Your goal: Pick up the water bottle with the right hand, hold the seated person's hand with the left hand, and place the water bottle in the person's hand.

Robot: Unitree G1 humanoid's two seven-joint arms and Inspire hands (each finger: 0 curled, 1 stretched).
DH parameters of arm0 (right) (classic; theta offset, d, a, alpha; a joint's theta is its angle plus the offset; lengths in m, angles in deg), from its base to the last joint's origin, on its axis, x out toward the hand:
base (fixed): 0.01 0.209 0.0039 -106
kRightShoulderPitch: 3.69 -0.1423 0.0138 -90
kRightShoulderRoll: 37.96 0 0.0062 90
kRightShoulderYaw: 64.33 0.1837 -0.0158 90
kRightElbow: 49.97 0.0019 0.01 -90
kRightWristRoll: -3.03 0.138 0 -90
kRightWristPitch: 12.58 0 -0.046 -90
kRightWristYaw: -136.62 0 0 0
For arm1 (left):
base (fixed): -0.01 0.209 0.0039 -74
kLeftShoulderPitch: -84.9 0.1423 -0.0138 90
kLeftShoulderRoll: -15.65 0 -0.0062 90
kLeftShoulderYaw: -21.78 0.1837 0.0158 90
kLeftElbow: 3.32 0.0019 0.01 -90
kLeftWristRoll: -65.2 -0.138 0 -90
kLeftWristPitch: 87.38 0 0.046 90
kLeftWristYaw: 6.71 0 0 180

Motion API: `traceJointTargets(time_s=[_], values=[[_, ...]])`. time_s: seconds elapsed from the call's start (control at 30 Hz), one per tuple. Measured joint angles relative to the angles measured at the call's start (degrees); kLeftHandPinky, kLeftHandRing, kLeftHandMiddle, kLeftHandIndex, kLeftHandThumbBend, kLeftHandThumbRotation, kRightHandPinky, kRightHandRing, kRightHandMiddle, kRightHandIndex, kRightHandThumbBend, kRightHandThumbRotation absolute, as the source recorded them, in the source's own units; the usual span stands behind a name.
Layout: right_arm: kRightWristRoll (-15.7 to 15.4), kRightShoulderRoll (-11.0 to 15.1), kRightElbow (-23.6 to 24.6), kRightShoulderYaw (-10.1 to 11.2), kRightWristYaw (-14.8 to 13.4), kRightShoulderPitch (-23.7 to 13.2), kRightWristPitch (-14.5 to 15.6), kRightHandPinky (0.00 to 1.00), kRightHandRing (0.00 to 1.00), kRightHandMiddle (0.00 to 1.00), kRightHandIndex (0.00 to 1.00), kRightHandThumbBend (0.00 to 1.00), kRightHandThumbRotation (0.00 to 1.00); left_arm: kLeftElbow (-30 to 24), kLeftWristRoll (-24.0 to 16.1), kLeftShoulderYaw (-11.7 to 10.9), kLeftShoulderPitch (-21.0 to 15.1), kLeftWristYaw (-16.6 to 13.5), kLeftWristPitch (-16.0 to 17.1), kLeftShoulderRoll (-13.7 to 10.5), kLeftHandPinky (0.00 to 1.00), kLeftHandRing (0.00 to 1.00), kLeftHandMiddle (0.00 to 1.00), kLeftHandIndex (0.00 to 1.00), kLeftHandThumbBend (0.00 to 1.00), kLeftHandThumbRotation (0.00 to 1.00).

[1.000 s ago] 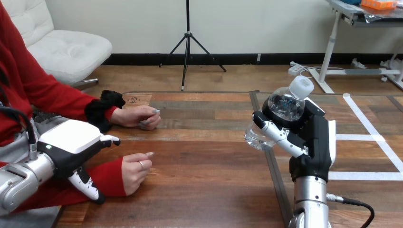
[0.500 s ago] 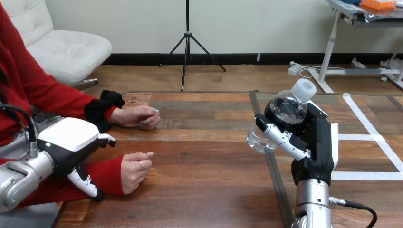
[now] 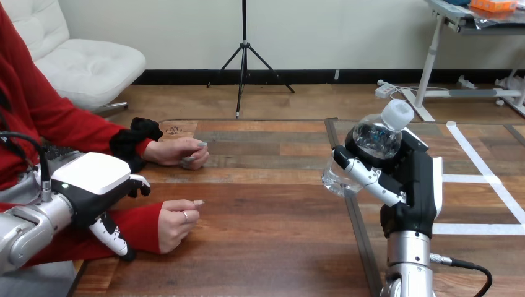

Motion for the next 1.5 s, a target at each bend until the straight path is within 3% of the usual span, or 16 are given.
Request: traceJointTargets(time_s=[1.0,1.5], values=[[-0.07,-0.22,2.94,-0.13,0.07,1.18,2.15,0.41,0.41,0.44,0.45,0.74,0.0,-5.65,3.8,-0.22,0.81,7.39,-0.8,-0.24,0.52,0.56,0.59,0.64,1.0,0.22],[-0.06,-0.54,4.39,-0.27,0.07,1.26,2.34,0.39,0.4,0.44,0.44,0.73,0.0,-7.84,7.06,-0.94,2.04,11.07,-0.91,-0.77,0.55,0.58,0.61,0.64,1.0,0.18]])
